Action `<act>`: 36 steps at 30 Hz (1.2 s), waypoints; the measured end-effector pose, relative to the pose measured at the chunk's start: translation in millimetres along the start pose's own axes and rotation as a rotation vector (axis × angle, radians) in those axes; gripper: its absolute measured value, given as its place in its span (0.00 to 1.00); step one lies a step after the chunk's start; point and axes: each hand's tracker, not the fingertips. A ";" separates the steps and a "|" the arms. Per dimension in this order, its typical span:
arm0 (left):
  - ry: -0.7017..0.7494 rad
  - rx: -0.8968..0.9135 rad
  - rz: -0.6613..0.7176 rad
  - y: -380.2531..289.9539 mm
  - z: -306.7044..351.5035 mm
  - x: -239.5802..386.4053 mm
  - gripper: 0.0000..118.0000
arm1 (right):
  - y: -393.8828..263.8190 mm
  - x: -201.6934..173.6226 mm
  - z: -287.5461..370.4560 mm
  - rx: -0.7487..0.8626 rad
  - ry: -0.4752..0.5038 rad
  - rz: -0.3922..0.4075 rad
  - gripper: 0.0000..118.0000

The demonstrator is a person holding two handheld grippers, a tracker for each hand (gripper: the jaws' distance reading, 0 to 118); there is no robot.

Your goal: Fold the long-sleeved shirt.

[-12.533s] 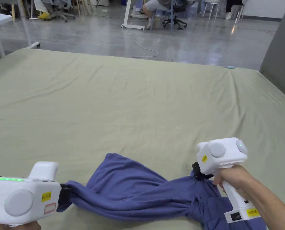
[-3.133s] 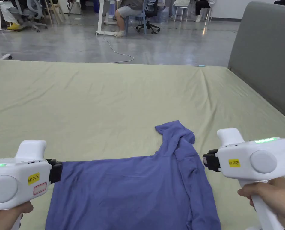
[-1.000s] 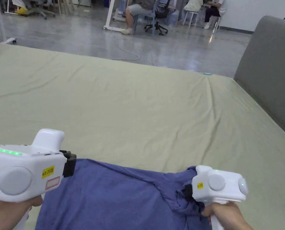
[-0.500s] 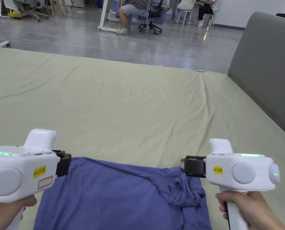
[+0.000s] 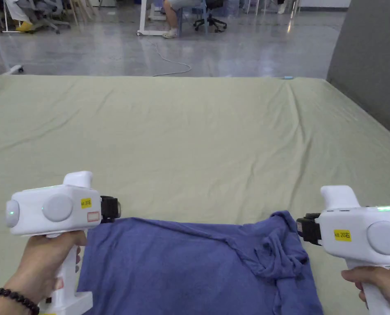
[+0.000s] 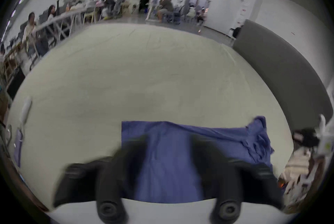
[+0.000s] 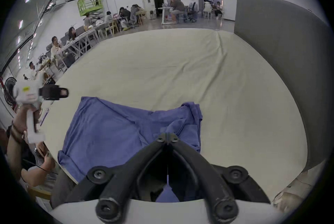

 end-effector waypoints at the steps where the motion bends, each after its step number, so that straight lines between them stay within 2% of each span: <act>1: 0.003 -0.038 0.005 6.9 -19.1 -6.8 0.94 | 0.4 0.2 -0.9 0.001 0.001 0.004 0.00; 2: 0.034 -0.083 0.021 12.6 -39.4 -12.9 1.00 | 0.6 0.6 -2.2 0.001 0.001 0.006 0.00; 7: 0.230 -0.185 0.017 11.2 -101.6 -32.0 1.00 | 1.0 14.0 -2.0 -0.014 0.005 -0.026 0.00; 10: 0.279 -0.248 0.021 2.9 -124.5 -42.0 1.00 | 0.8 19.1 -9.3 -0.030 -0.004 -0.018 0.00; 11: 0.285 -0.242 0.016 0.1 -124.0 -39.9 0.87 | 0.8 21.6 -10.6 -0.037 -0.006 -0.014 0.00; 12: 0.300 -0.238 -0.012 -3.4 -119.4 -35.1 0.69 | 1.8 22.7 -14.6 -0.043 -0.011 -0.014 0.00; 13: 0.282 -0.188 -0.040 -3.7 -111.8 -31.1 0.66 | 3.2 23.8 -18.3 -0.046 -0.014 -0.015 0.00; 14: 0.257 -0.166 -0.055 -2.7 -103.7 -26.4 0.38 | 6.1 25.4 -22.5 -0.049 -0.013 -0.022 0.00; 15: 0.195 -0.136 -0.046 -1.8 -96.7 -22.9 0.01 | 10.2 29.5 -24.1 -0.050 -0.009 -0.029 0.00; 17: 0.165 -0.130 -0.023 -3.7 -78.1 -12.1 0.00 | 24.5 30.6 -33.3 -0.045 -0.012 -0.026 0.00; 21: 0.140 -0.105 -0.078 2.5 -64.3 -10.1 0.00 | 66.7 33.3 -51.5 -0.022 -0.005 -0.032 0.00; 22: 0.136 -0.100 -0.079 3.2 -59.3 -8.4 0.00 | 75.8 34.3 -58.4 -0.011 0.002 -0.048 0.06; 24: 0.114 -0.079 -0.075 1.1 -44.2 -5.5 0.00 | 93.7 34.9 -75.7 -0.022 -0.003 -0.068 0.64; 25: 0.106 -0.077 -0.074 0.4 -40.9 -4.9 0.00 | 98.5 35.7 -88.3 -0.056 -0.015 -0.076 0.82; 27: 0.100 -0.071 -0.076 -1.8 -35.4 -3.7 0.00 | 102.9 35.7 -112.0 -0.098 -0.020 -0.020 0.85; 29: 0.092 -0.070 -0.076 -4.1 -29.5 -4.5 0.00 | 104.4 34.2 -140.3 -0.235 -0.086 0.010 0.85; 30: 0.088 -0.069 -0.074 -5.0 -28.5 -4.8 0.00 | 102.7 36.5 -156.7 -0.291 -0.117 -0.020 0.85; 32: 0.081 -0.067 -0.085 -6.7 -27.4 -4.8 0.00 | 95.9 44.1 -182.4 -0.365 -0.108 -0.079 0.85; 34: 0.086 -0.072 -0.090 -7.2 -28.5 -4.3 0.00 | 87.2 43.1 -200.0 -0.431 -0.127 -0.089 0.84; 35: 0.083 -0.077 -0.089 -7.5 -29.2 -4.5 0.00 | 81.5 41.3 -206.3 -0.452 -0.136 -0.078 0.72; 36: 0.079 -0.079 -0.088 -7.7 -30.3 -4.9 0.00 | 77.0 38.3 -213.5 -0.481 -0.145 -0.061 0.67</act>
